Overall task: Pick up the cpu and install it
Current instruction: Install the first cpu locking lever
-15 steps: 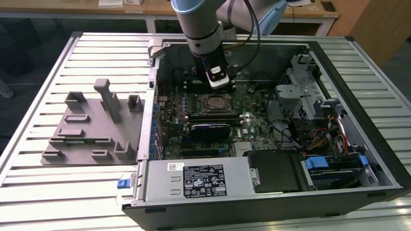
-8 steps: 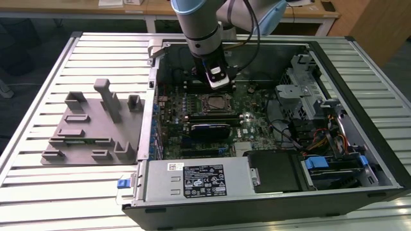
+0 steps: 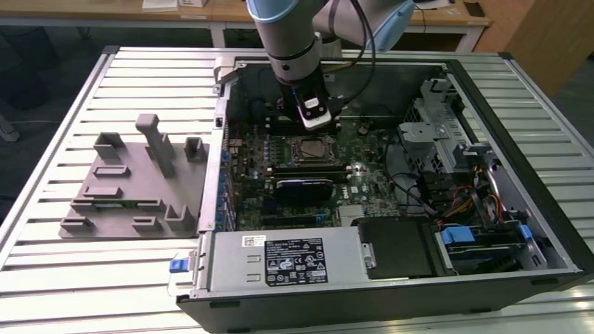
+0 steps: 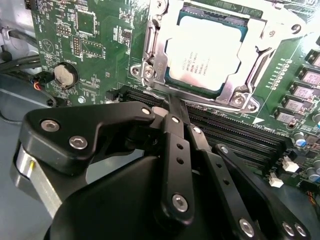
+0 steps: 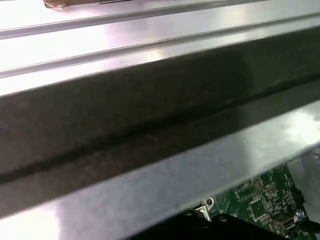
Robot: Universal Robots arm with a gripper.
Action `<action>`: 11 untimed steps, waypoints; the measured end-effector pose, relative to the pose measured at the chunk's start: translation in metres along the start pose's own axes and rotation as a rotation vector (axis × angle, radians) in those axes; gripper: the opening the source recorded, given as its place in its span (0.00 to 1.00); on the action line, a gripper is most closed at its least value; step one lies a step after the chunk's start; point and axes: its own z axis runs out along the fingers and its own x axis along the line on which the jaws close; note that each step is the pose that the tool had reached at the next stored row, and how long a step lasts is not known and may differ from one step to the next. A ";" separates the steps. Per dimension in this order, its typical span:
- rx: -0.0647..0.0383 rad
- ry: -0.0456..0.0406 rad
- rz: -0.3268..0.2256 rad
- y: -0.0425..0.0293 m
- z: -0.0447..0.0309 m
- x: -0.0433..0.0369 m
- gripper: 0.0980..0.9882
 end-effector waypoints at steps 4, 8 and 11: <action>0.001 -0.0012 0.000 -0.0004 0.0015 0.0003 0.01; 0.002 -0.0018 -0.001 -0.0013 0.0023 0.0004 0.01; 0.001 -0.0022 -0.001 -0.0018 0.0032 0.0005 0.01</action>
